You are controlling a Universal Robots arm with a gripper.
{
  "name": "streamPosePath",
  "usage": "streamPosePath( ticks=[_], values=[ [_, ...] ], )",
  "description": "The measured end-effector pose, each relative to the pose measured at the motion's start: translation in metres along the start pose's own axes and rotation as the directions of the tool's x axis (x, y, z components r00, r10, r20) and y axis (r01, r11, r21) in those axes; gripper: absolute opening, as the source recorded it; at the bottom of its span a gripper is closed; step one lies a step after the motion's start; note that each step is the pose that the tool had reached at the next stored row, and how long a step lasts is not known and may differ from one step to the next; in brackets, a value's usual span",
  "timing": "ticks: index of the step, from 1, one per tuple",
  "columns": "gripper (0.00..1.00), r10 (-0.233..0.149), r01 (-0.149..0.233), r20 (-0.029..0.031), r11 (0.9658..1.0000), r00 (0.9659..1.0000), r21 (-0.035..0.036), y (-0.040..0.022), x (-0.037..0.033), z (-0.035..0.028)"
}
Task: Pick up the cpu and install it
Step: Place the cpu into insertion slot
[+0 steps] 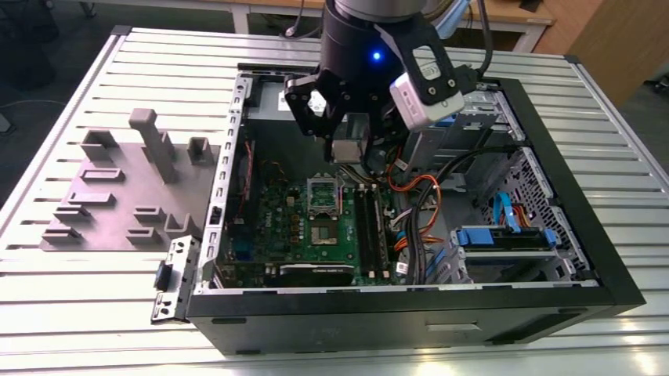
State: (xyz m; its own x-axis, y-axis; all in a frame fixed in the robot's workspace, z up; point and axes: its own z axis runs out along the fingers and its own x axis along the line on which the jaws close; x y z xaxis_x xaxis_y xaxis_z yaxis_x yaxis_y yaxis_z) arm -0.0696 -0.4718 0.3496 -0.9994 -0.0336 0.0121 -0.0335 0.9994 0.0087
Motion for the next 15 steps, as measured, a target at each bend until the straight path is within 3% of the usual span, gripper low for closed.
streamPosePath(
  ticks=[15],
  values=[
    [0.47, 0.001, -0.001, 0.0, 1.0, 1.0, -0.0001, 0.0, 0.0, 0.0004]
  ],
)
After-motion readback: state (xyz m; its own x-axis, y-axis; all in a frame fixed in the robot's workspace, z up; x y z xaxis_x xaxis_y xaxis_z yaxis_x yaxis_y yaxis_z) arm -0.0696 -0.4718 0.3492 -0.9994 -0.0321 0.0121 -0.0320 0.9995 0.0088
